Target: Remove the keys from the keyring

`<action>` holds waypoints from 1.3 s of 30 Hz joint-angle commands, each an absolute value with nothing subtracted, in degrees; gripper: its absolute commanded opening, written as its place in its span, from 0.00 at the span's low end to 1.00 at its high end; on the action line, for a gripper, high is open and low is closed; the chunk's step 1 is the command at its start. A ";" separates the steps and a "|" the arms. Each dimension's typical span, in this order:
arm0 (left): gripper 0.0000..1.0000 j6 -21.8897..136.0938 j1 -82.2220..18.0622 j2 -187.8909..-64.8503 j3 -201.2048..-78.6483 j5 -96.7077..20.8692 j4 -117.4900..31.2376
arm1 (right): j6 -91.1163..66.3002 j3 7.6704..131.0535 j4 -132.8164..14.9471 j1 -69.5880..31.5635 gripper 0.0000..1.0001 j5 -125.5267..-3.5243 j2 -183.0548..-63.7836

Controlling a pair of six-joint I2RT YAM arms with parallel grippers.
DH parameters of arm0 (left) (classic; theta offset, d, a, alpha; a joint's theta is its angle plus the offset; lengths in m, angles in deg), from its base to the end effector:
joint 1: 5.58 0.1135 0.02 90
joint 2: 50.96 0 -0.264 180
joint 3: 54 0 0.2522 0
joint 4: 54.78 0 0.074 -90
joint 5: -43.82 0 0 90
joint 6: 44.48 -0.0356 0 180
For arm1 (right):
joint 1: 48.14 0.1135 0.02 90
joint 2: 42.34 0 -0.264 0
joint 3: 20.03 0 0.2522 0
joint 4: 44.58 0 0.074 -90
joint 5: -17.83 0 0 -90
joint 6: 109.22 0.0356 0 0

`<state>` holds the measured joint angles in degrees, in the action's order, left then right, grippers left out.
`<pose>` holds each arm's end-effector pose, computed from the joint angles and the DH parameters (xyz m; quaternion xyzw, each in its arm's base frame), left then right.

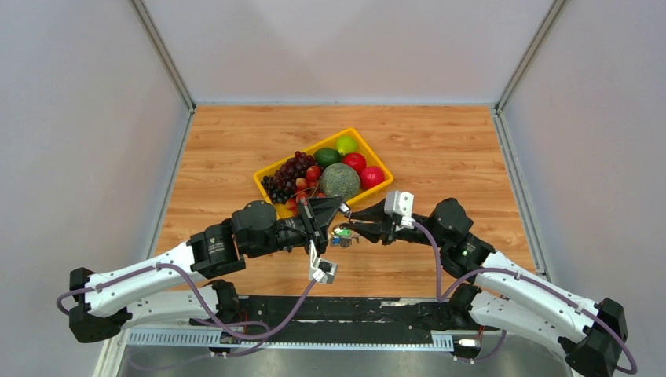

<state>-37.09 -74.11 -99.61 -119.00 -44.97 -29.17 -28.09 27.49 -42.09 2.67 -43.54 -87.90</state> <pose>0.0709 -0.1824 0.3650 0.7395 0.1832 0.0714 0.6438 0.1082 0.1597 0.3188 -0.4849 0.4805 0.4113 0.6040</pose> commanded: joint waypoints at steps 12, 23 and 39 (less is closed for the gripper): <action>0.00 -36.49 -74.05 -98.55 -120.67 -43.55 -30.65 | -27.11 29.20 -38.92 2.57 0.13 -41.15 -87.13; 0.00 -36.06 -74.07 -98.21 -120.99 -42.37 -30.26 | -27.04 28.99 -38.24 2.51 0.31 -40.20 -87.00; 0.00 -35.71 -74.05 -97.63 -121.19 -40.60 -29.98 | -26.87 29.52 -37.78 2.54 0.38 -35.77 -87.97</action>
<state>-36.63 -74.11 -98.82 -119.02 -42.91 -28.84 -27.26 27.49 -40.47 2.67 -38.67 -87.90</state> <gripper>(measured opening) 0.047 0.387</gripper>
